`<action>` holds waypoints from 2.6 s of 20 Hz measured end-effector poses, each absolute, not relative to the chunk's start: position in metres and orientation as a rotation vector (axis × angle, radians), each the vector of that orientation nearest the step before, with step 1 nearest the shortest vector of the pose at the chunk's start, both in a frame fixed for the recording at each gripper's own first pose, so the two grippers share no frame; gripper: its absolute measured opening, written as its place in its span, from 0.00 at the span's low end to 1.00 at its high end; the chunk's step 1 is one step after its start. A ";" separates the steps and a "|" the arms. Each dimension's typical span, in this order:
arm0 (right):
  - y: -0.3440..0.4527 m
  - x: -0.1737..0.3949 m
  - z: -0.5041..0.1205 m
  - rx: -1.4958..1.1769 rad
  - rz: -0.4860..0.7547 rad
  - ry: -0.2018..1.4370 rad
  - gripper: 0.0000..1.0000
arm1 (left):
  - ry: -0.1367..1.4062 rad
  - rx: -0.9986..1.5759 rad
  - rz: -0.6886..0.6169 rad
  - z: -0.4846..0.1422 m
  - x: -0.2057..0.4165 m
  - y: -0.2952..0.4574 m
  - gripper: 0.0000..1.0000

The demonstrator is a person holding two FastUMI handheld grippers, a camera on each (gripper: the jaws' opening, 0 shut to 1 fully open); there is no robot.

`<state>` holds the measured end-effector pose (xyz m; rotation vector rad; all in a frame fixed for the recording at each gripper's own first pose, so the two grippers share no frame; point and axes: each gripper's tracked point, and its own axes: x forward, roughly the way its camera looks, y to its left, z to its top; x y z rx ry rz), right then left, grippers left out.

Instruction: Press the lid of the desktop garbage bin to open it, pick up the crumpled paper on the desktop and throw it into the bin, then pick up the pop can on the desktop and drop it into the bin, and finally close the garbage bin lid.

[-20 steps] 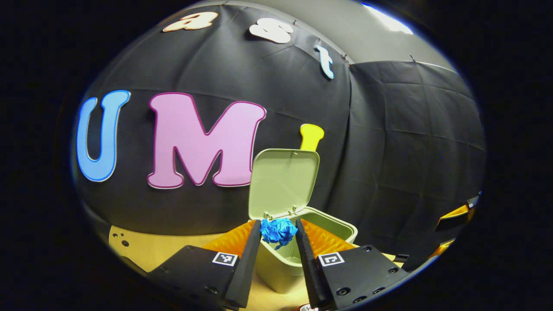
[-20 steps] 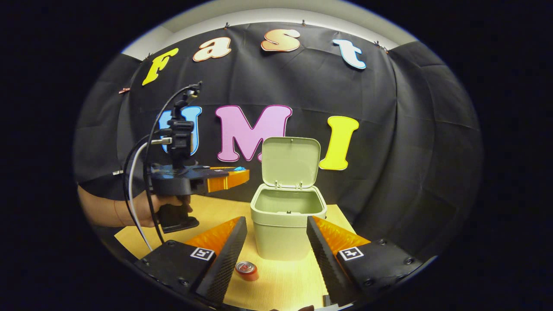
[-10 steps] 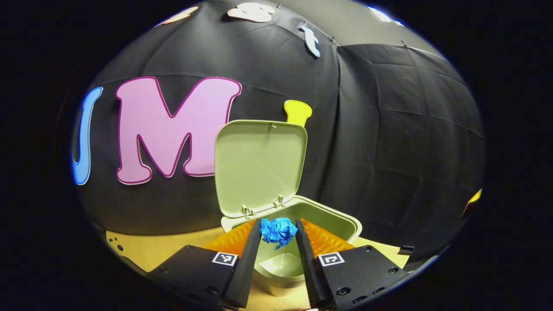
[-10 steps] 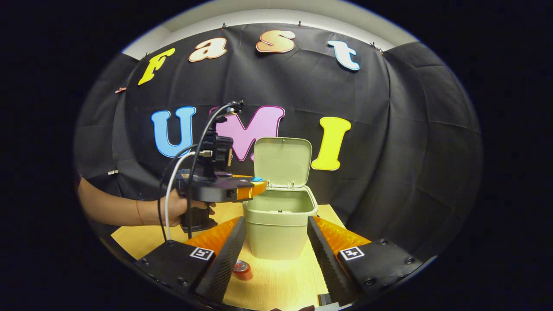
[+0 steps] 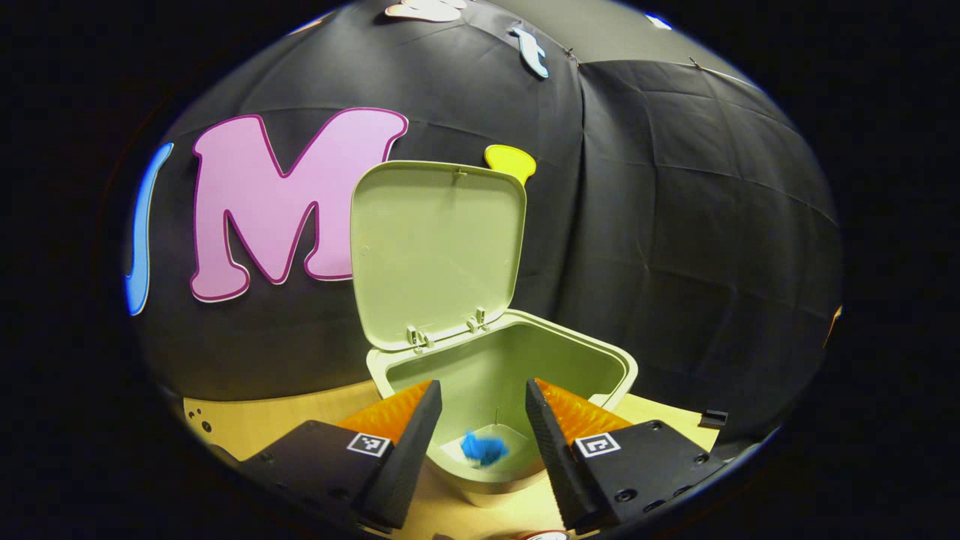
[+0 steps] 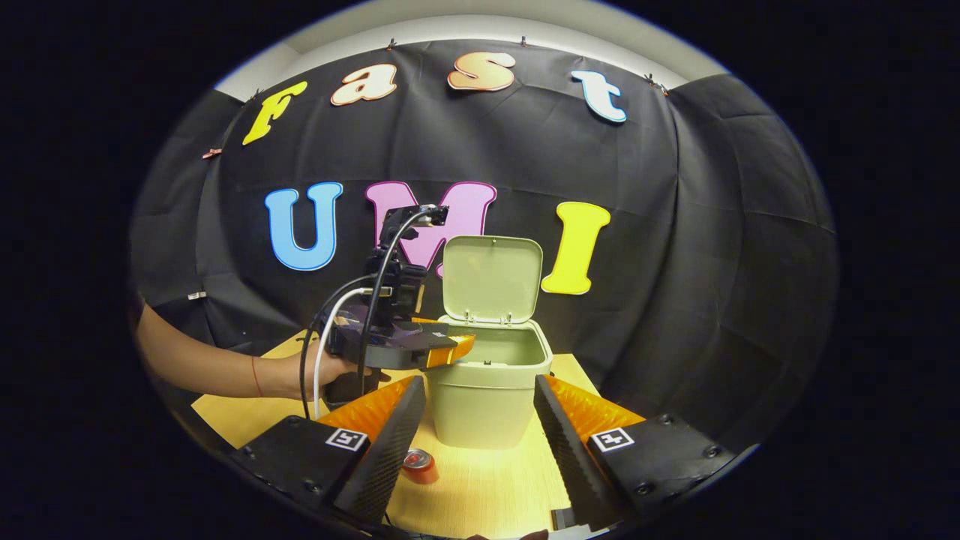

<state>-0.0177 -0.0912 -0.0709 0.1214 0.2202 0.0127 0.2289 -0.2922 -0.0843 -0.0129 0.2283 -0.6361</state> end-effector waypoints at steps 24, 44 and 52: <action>-0.011 -0.016 -0.169 0.097 0.298 0.454 0.92 | 0.102 -0.123 -0.360 -0.032 0.126 -0.134 0.95; 0.039 0.021 -0.318 0.002 0.449 0.759 0.93 | 0.252 -0.178 -0.059 -0.097 0.068 -0.018 0.96; 0.050 0.034 -0.353 -0.003 0.459 0.835 0.92 | 0.273 -0.177 -0.045 -0.105 0.068 -0.010 0.95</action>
